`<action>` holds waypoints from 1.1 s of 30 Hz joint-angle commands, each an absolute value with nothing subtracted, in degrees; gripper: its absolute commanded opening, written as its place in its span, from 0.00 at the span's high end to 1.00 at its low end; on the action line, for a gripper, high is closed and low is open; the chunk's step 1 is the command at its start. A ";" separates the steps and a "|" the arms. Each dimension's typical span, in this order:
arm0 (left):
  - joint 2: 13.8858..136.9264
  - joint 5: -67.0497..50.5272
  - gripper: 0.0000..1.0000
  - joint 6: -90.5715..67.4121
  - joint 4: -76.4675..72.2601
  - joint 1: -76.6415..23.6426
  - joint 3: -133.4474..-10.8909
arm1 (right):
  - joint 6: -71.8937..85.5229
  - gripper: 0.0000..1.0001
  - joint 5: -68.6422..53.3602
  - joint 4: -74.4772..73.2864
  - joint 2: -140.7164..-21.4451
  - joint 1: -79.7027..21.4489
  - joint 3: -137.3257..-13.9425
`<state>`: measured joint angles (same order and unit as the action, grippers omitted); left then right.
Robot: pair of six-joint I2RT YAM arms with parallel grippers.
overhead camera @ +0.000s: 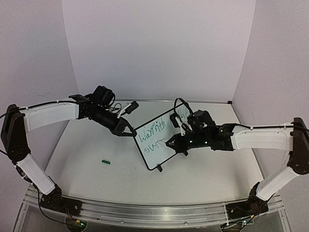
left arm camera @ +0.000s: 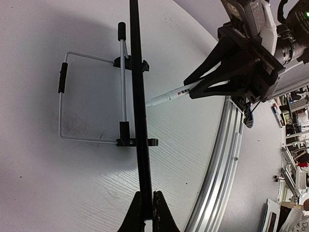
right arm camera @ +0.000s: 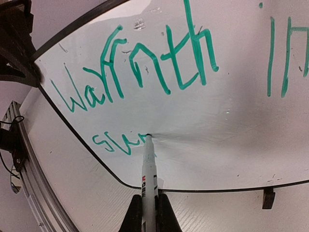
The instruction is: Write a sentence on the whiteboard
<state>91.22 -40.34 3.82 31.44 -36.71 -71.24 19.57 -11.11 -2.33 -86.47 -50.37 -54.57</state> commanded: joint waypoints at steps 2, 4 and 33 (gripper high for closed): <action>93.38 -41.04 1.00 5.93 35.69 -39.64 -70.95 | 19.95 1.00 -7.16 -1.30 -84.28 -49.27 -54.06; 93.37 -41.04 1.00 5.93 35.69 -39.64 -70.93 | 19.95 1.00 -7.22 -1.27 -84.29 -49.21 -54.00; 93.46 -41.04 1.00 5.82 35.69 -39.64 -70.94 | 22.98 1.00 -8.43 -0.78 -80.52 -49.15 -48.94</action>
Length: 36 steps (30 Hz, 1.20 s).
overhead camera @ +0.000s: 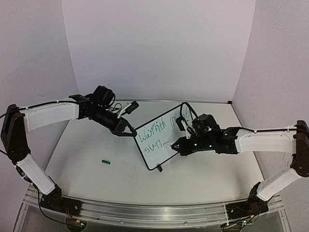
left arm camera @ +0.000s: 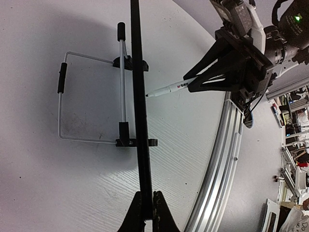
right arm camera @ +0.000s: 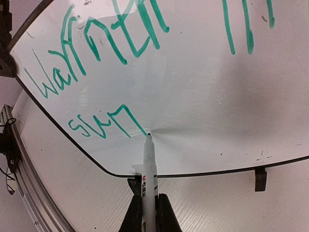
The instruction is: Write a sentence on the whiteboard
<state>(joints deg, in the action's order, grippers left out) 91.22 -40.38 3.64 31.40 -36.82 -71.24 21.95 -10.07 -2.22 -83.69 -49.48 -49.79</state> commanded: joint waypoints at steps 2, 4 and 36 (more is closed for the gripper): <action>93.42 -41.01 1.00 5.83 35.69 -39.64 -70.93 | 23.22 1.00 -7.98 -0.78 -80.87 -49.20 -48.87; 93.35 -41.04 1.00 5.87 35.69 -39.64 -70.93 | 23.29 1.00 -7.72 -0.77 -81.51 -49.20 -48.94; 93.37 -41.22 1.00 5.83 35.64 -39.64 -70.96 | 22.02 1.00 -6.84 -0.73 -85.22 -49.19 -51.42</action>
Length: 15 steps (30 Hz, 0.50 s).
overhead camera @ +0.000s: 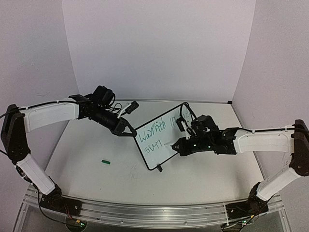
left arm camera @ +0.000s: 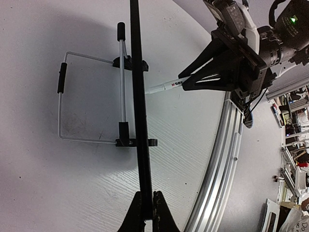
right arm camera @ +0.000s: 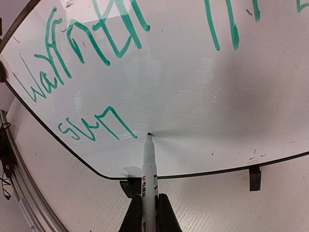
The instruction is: Write a sentence on the whiteboard
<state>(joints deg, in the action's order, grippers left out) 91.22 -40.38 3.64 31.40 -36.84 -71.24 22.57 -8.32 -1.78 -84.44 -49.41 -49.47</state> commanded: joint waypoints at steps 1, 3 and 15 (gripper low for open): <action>93.35 -41.23 1.00 5.81 35.64 -39.64 -70.98 | 22.01 1.00 -6.88 -0.71 -85.17 -49.18 -51.42; 93.34 -41.22 1.00 5.80 35.65 -39.64 -71.02 | 22.06 1.00 -7.01 -0.74 -84.94 -49.16 -51.36; 92.76 -41.99 1.00 4.99 34.89 -39.64 -71.03 | 22.79 1.00 -2.22 -7.96 -72.41 -49.18 -49.01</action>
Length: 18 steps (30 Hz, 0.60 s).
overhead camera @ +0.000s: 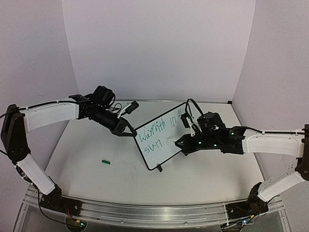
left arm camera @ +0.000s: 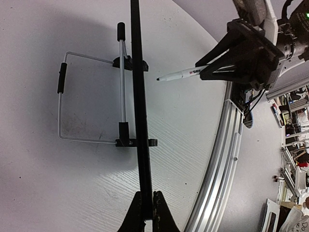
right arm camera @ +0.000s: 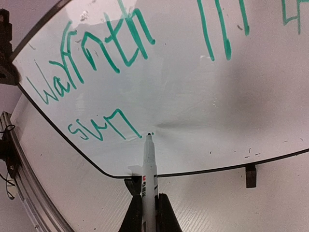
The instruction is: Write a sentence on the whiteboard
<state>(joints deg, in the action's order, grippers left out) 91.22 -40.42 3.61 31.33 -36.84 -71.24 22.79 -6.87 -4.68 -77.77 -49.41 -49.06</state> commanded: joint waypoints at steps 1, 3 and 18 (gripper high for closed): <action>92.65 -42.14 0.98 4.93 34.77 -39.64 -71.01 | 22.64 1.00 -1.05 -8.77 -71.65 -49.13 -49.08; 92.34 -42.10 0.92 4.76 34.56 -39.65 -70.94 | 22.42 1.00 0.36 -9.86 -70.21 -49.05 -49.32; 87.35 -39.82 0.36 4.53 32.80 -39.55 -68.99 | 22.84 1.00 6.88 -11.43 -67.40 -47.42 -49.09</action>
